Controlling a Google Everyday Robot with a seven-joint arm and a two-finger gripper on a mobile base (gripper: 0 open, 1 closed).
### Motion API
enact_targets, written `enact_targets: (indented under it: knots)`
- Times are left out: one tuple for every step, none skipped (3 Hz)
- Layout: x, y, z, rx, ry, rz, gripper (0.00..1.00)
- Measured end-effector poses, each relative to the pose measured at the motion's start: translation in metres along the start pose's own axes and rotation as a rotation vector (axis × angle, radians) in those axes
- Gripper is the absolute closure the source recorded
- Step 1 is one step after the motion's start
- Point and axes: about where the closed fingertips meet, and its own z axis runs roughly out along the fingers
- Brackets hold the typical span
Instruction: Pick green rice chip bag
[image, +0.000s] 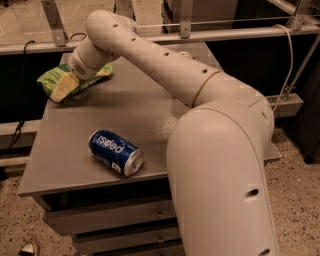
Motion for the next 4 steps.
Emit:
enact_targets:
  knots:
    - [0.0018,0.0017,0.0037,0.000,0.006,0.011,0.39]
    - [0.0079,0.0009,0.0005,0.013,0.015,0.025,0.62]
    - [0.0074,0.0007,-0.0004,0.014,0.015,0.026,0.85]
    - [0.0074,0.0007,-0.0004,0.014,0.015,0.026,1.00]
